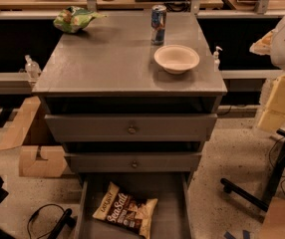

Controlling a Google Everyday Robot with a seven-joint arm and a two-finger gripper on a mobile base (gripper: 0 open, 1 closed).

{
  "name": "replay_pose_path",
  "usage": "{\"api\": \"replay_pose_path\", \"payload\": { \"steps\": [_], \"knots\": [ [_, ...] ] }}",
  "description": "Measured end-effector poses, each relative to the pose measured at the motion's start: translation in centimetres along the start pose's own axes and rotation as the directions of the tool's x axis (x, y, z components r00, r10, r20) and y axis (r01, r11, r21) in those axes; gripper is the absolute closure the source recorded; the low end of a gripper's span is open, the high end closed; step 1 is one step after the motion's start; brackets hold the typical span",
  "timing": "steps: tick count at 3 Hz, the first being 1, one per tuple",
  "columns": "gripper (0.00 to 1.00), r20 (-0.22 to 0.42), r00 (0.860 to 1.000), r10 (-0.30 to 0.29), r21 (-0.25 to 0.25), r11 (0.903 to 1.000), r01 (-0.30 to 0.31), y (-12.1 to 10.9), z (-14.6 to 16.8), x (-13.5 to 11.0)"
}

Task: Pick brown chip bag from bottom drawer and place on counter

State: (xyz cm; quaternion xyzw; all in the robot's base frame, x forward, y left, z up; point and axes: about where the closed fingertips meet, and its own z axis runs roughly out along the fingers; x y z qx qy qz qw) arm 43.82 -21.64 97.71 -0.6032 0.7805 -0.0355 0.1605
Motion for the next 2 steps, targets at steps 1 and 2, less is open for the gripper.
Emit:
{"api": "replay_pose_path", "payload": {
  "steps": [1, 2],
  "knots": [
    [0.0, 0.0, 1.0, 0.0, 0.0, 1.0, 0.0, 0.0, 0.0, 0.0],
    [0.0, 0.025, 1.0, -0.005, 0.015, 0.9999, 0.005, -0.12, 0.62, -0.31]
  ]
}}
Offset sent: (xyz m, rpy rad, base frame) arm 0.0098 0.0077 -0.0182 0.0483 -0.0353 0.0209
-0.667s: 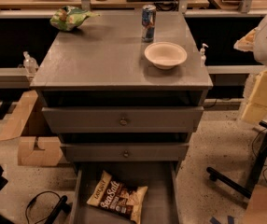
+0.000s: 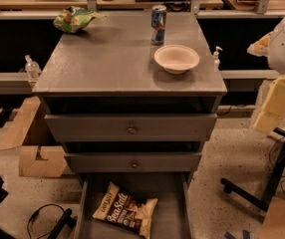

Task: Pick brown chip bag from bottom drawer and place on counter

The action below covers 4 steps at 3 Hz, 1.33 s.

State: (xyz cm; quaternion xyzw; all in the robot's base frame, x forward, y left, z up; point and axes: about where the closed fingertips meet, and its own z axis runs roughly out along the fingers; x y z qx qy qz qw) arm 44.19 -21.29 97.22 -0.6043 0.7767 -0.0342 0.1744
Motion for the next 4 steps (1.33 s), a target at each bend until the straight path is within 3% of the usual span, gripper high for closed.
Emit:
{"api": "replay_pose_path", "payload": {
  "steps": [1, 2, 3, 4],
  "knots": [
    [0.0, 0.077, 0.996, 0.033, -0.026, 0.9992, -0.031, 0.9, 4.6, 0.1],
    [0.0, 0.125, 0.99, 0.069, -0.059, 0.9963, -0.062, 3.6, 11.4, 0.5],
    [0.0, 0.158, 0.979, 0.13, -0.112, 0.9873, -0.113, 7.4, 19.0, 0.9],
    [0.0, 0.193, 0.96, 0.202, -0.13, 0.9752, -0.179, 9.0, 26.0, 1.2]
  ]
}}
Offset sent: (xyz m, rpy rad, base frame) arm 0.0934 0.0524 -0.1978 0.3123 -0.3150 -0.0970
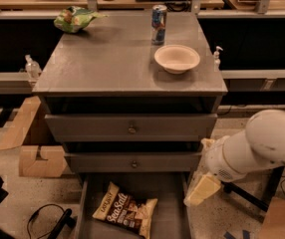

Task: Pick brown chip bag from bottom drawer and place on counter

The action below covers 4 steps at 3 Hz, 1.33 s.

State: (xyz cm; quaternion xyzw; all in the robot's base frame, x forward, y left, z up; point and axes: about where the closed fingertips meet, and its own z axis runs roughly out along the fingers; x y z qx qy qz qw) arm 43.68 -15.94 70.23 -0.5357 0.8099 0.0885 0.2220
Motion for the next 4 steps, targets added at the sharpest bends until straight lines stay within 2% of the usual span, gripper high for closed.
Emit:
{"api": "replay_pose_path", "payload": {
  "steps": [1, 2, 3, 4],
  "knots": [
    [0.0, 0.082, 0.996, 0.043, 0.071, 0.9963, -0.048, -3.6, 4.3, -0.4],
    [0.0, 0.128, 0.991, 0.043, 0.136, 0.9889, -0.06, -5.5, 4.6, -1.2],
    [0.0, 0.131, 0.991, 0.035, 0.123, 0.9911, -0.051, -5.0, 5.5, -1.2],
    [0.0, 0.184, 0.982, 0.039, 0.084, 0.9949, -0.055, -2.3, 10.1, 1.0]
  ]
}}
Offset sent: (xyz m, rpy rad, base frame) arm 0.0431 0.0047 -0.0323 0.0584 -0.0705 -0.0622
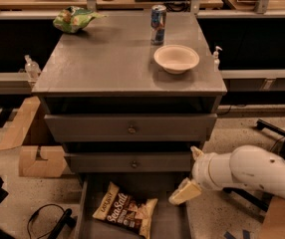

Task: Pick brown chip bag from bottom drawer and place on counter

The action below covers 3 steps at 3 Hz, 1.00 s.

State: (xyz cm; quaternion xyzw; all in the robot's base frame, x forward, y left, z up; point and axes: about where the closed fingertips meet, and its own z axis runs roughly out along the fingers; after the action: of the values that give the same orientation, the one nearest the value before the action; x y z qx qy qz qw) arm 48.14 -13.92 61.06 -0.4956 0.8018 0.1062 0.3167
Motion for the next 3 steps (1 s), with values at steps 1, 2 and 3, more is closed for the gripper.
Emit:
{"api": "replay_pose_path", "payload": {
  "steps": [1, 2, 3],
  "knots": [
    [0.0, 0.057, 0.998, -0.004, -0.007, 1.0, 0.004, 3.6, 5.3, 4.5],
    [0.0, 0.139, 0.99, -0.028, 0.027, 0.9994, 0.024, 5.2, 10.1, 7.1],
    [0.0, 0.172, 0.985, -0.004, -0.008, 1.0, 0.005, 6.7, 15.1, 9.1]
  ]
}}
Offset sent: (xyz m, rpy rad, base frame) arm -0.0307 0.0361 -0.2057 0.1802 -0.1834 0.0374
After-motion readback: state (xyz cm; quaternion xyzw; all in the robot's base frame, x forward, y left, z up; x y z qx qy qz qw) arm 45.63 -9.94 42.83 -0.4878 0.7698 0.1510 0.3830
